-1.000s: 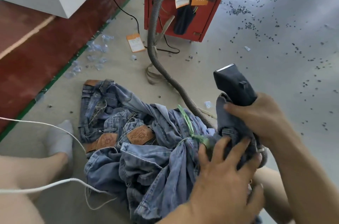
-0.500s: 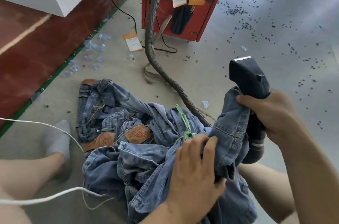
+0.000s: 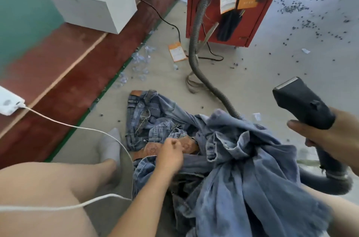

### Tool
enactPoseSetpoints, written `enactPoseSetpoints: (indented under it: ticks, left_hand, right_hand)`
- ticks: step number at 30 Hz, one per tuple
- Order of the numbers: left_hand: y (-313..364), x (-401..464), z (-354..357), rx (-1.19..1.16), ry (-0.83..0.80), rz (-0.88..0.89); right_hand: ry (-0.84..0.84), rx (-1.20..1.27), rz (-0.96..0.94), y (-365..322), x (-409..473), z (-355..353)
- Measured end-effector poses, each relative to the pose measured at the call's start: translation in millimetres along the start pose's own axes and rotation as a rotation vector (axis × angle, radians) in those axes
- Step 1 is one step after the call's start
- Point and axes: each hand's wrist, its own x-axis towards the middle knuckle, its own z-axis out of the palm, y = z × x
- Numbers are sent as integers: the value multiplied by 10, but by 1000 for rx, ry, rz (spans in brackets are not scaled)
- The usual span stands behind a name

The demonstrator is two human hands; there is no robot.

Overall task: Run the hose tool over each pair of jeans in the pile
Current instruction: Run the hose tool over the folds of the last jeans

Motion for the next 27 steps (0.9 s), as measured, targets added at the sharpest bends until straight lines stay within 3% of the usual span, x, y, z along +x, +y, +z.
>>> enactPoseSetpoints:
  ticks: [2, 3, 6, 9, 13, 18, 20, 24, 27]
  left_hand:
    - [-93, -152, -26, 654, -191, 229]
    - [-78, -263, -1, 824, -283, 309]
    - [105, -594, 219, 872, -308, 571]
    - [249, -876, 647, 720, -180, 761]
    - [350, -1016, 1076, 600, -258, 631]
    - [401, -845, 1152, 435, -406, 397]
    - [374, -763, 1086, 286, -456, 307]
    - [141, -645, 894, 109, -597, 512]
    - [70, -596, 831, -79, -631, 511]
  right_hand:
    - [20, -48, 14, 427, 253, -45]
    - [37, -55, 17, 640, 385, -57]
    - [60, -74, -57, 1044, 781, -119]
    - [69, -174, -231, 886, 1105, -317]
    - [87, -375, -433, -90, 1235, -358]
    - [-208, -694, -619, -1095, 848, 423]
    - [-311, -743, -590, -1100, 752, 713]
    - [-305, -528, -484, -728, 599, 1095]
    - [-391, -570, -449, -394, 632, 1233]
